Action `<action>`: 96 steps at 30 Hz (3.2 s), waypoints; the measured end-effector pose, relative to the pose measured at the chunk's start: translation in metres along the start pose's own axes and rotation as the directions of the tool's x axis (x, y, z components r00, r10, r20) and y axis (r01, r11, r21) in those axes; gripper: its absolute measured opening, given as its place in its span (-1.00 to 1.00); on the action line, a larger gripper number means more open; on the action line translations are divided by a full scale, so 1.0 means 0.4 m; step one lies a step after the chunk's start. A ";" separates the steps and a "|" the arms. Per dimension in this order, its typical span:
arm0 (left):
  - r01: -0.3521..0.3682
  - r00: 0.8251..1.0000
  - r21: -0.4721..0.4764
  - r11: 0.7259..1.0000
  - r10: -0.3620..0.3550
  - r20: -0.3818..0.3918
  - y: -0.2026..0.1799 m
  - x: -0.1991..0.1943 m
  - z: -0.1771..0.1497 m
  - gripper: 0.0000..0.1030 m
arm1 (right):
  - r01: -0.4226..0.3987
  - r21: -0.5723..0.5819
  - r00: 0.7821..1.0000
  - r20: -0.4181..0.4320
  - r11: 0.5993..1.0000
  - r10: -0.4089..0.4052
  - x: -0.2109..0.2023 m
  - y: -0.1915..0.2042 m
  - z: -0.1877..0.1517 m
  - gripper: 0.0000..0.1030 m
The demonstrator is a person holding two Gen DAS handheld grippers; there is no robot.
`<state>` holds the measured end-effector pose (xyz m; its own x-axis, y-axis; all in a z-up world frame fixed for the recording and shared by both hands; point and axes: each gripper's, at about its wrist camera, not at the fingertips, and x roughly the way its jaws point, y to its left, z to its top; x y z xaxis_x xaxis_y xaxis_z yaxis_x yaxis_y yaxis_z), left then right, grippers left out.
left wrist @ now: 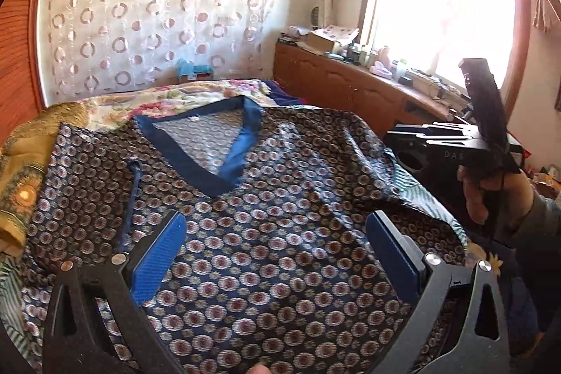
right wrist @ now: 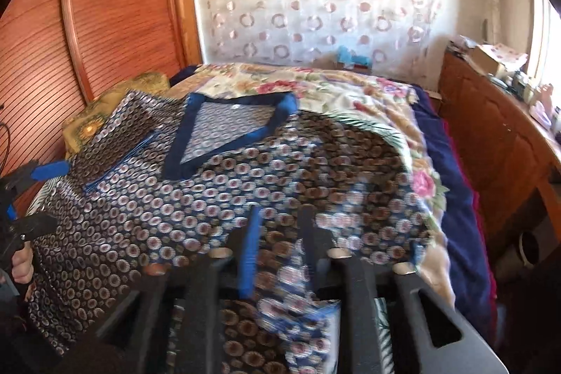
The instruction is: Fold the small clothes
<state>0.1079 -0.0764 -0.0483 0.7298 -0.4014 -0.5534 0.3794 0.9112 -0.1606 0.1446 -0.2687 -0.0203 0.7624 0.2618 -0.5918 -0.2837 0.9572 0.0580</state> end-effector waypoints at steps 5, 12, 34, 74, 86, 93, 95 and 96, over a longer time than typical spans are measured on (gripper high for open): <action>0.024 1.000 0.011 1.000 -0.024 -0.008 -0.024 0.009 -0.015 0.99 | 0.156 0.120 0.986 -0.074 0.980 -0.147 0.060 -0.156 -0.050 0.06; 0.012 1.000 0.037 0.999 -0.011 -0.020 -0.036 0.015 -0.023 0.99 | 0.180 0.256 0.972 -0.192 0.950 -0.132 0.156 -0.281 -0.096 0.06; -0.025 1.000 -0.027 0.999 0.025 0.012 0.046 -0.029 -0.031 0.99 | 0.052 0.066 0.999 -0.003 0.996 -0.052 0.120 -0.035 0.178 -0.90; -0.174 0.985 -0.075 0.982 0.174 -0.010 0.291 -0.047 0.001 0.99 | 0.063 0.022 0.969 -0.242 0.998 -0.056 0.359 -0.052 0.161 -0.76; -0.279 0.959 -0.026 0.960 0.277 -0.064 0.433 0.021 0.072 0.99 | 0.125 0.069 0.972 -0.207 0.990 -0.108 0.317 -0.151 0.181 -0.66; -0.320 0.938 0.025 0.947 0.320 -0.136 0.523 0.075 0.122 0.69 | 0.098 0.073 0.979 -0.187 0.992 -0.083 0.432 -0.192 0.212 0.00; -0.322 0.932 0.031 0.946 0.323 -0.165 0.548 0.099 0.141 0.50 | 0.090 0.077 0.977 -0.198 0.993 -0.073 0.460 -0.196 0.211 0.00; -0.324 0.930 0.033 0.945 0.325 -0.173 0.555 0.108 0.148 0.35 | 0.095 0.072 0.977 -0.199 0.993 -0.079 0.472 -0.195 0.211 0.00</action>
<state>0.2573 0.1030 -0.0595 0.7033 -0.0611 -0.7083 0.1406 0.9886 0.0543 0.3597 -0.2835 -0.0690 0.6511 0.1559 -0.7428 -0.1677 0.9840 0.0595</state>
